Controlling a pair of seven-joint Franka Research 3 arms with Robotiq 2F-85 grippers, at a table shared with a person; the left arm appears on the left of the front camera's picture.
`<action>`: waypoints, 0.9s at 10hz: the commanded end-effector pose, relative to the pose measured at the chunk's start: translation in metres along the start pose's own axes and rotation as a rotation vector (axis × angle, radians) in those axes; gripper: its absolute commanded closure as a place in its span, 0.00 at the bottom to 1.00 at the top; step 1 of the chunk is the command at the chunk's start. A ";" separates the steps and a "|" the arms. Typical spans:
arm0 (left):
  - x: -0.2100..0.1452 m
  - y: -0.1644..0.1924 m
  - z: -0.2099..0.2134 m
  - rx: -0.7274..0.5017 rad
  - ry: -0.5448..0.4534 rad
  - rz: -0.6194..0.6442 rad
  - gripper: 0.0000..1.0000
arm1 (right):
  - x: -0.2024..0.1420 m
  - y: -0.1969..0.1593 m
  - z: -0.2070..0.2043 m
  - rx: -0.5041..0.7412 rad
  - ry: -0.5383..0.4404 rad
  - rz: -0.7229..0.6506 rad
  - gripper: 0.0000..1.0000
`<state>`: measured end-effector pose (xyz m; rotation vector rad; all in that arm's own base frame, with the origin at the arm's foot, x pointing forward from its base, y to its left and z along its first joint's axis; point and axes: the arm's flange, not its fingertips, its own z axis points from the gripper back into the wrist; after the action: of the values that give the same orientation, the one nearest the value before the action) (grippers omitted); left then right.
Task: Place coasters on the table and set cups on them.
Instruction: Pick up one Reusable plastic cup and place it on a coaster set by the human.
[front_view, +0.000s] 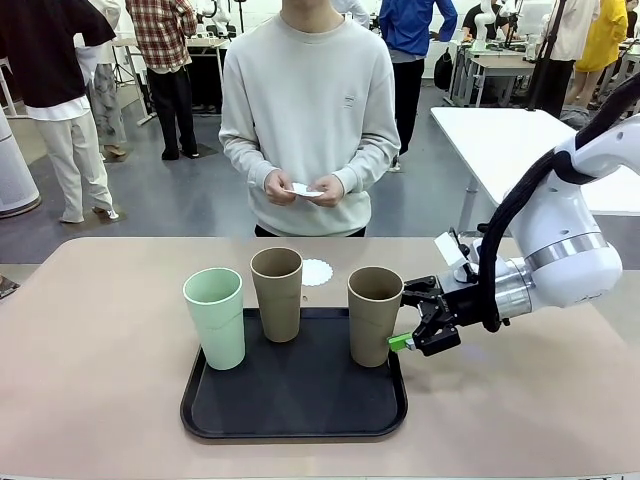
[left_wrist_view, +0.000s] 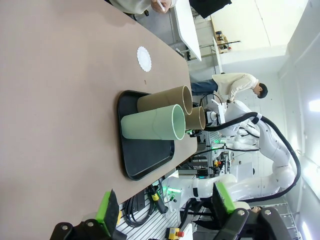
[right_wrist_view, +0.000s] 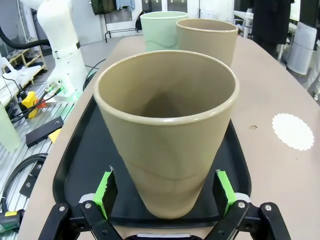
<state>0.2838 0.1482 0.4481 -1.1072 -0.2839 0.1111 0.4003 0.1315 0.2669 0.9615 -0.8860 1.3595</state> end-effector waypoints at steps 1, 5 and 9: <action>0.000 0.001 0.000 -0.014 -0.001 -0.018 0.00 | -0.004 -0.006 -0.012 -0.033 -0.005 0.008 0.00; 0.000 0.001 0.000 -0.014 -0.001 -0.018 0.00 | 0.003 -0.005 -0.028 0.017 -0.025 0.012 0.00; 0.000 0.001 0.000 -0.014 -0.001 -0.018 0.00 | 0.003 -0.002 -0.031 0.095 -0.023 0.016 0.57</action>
<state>0.2838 0.1482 0.4481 -1.1072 -0.2839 0.1111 0.3988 0.1602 0.2623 1.0211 -0.8670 1.3957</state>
